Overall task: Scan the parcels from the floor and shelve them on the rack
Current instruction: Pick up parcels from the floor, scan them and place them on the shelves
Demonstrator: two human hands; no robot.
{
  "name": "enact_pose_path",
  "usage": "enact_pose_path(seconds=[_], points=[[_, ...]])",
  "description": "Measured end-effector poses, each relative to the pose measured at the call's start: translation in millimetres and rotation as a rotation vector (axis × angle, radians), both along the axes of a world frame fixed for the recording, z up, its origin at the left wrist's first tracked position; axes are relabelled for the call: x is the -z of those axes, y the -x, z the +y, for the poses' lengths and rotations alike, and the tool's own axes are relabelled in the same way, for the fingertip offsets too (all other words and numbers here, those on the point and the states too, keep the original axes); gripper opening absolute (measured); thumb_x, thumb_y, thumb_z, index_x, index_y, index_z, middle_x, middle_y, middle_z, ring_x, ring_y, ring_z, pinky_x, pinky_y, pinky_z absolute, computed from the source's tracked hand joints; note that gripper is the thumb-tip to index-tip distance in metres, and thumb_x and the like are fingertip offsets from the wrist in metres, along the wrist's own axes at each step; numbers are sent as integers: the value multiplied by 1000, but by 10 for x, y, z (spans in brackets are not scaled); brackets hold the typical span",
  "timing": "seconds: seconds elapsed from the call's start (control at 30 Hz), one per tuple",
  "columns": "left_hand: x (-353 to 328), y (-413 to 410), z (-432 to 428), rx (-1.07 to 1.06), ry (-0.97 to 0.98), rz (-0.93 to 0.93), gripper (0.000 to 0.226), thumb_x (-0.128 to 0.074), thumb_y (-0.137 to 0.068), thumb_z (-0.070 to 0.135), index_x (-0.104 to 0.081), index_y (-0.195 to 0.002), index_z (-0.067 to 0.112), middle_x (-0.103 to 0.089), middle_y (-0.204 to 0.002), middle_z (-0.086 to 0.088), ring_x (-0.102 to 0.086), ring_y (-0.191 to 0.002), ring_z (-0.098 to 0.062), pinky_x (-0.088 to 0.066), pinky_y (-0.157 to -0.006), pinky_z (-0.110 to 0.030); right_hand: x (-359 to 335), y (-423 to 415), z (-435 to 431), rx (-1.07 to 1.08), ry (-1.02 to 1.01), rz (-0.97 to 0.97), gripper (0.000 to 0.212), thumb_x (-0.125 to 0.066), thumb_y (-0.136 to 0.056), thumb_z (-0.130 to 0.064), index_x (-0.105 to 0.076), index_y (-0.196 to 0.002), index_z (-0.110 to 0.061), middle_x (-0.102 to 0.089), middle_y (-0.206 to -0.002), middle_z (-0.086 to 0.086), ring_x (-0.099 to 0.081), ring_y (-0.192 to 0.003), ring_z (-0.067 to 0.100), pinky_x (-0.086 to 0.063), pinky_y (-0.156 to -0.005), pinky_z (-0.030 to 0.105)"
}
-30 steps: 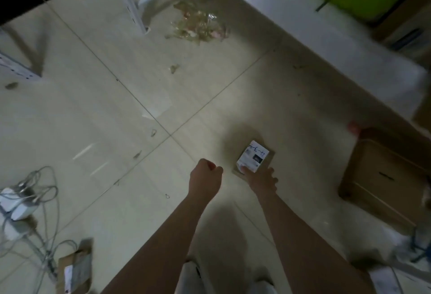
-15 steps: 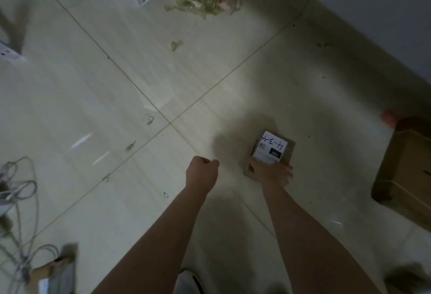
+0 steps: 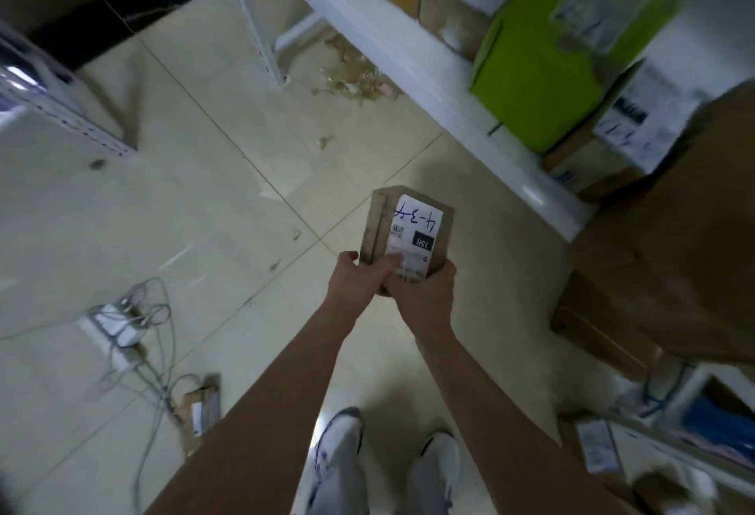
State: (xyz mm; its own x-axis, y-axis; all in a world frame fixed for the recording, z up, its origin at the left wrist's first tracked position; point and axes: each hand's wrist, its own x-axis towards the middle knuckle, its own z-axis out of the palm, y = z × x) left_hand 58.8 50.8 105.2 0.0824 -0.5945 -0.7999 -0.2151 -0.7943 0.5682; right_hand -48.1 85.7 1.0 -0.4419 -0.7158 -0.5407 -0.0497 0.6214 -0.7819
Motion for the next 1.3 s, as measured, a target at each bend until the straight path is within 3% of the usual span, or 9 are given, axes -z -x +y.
enact_pose_path(seconds=[0.23, 0.33, 0.53, 0.67, 0.77, 0.97, 1.07, 1.17, 1.3], points=[[-1807, -190, 77, -73, 122, 81, 39, -89, -72, 28, -65, -101, 21, -73, -103, -8, -71, -87, -25, -58, -82, -41, -2266, 59, 266, -59, 60, -121, 83, -93, -57, -49, -56, -124, -16, -71, -109, -3, -71, -92, 11, -59, -73, 28], [-2402, -191, 174, -100, 170, 155, 23, -83, -79, 22, -65, -94, 22, -74, -99, -10, -67, -76, -20, -51, -72, -35, -3009, 158, 462, 81, 121, -180, 59, -82, -80, -26, -52, -130, -16, -68, -111, 0, -68, -94, 12, -52, -72, 24], [-3352, -97, 560, 75, 157, 243, 58, -87, -75, 27, -53, -115, 2, -71, -107, -13, -67, -81, -16, -50, -54, -24, -4130, 253, 1043, 380, 294, -282, 42, -65, -93, -18, -52, -132, -9, -67, -117, 10, -67, -101, 24, -51, -76, 33], [-3835, 43, 1048, 257, 191, 247, 32, -87, -77, 16, -58, -83, 3, -74, -67, 0, -70, -59, -5, -45, -44, -17, -4547, 280, 1698, 600, 377, -296, 39, -60, -96, -27, -56, -130, -8, -68, -120, 15, -67, -108, 31, -56, -83, 41], [-4102, 196, 1311, 438, 235, 289, 29, -84, -79, 13, -55, -75, 12, -67, -53, 9, -64, -47, 0, -44, -43, -13, -4752, 327, 2159, 729, 415, -308, 41, -63, -94, -33, -59, -128, -11, -70, -119, 11, -68, -107, 29, -55, -92, 46], [-4573, 633, 1402, 810, 322, 298, 24, -88, -74, 19, -70, -89, 12, -78, -89, -8, -73, -75, -14, -52, -64, -23, -5260, 629, 2939, 898, 526, -354, 39, -69, -90, -32, -65, -123, -13, -74, -113, 8, -67, -110, 26, -49, -103, 43], [-4800, 883, 1569, 930, 350, 318, 59, -92, -67, 29, -65, -115, 7, -75, -103, -9, -72, -90, -22, -51, -67, -25, -5454, 744, 3310, 883, 619, -388, 41, -78, -81, -32, -71, -115, -12, -74, -109, 10, -68, -99, 24, -54, -90, 36], [-5006, 1080, 1848, 1001, 398, 352, 48, -90, -71, 24, -64, -109, 10, -72, -96, -1, -69, -77, -10, -47, -50, -12, -5544, 864, 3651, 828, 717, -430, 53, -89, -54, -36, -75, -99, -12, -76, -97, 7, -72, -82, 16, -59, -66, 26], [-5188, 1349, 2308, 983, 438, 433, 48, -87, -74, 25, -62, -113, 12, -71, -106, -7, -68, -84, -14, -50, -58, -19, -5578, 1007, 4054, 859, 800, -534, 87, -100, -28, -36, -70, -102, -3, -74, -99, 15, -72, -78, 23, -61, -72, 32]])
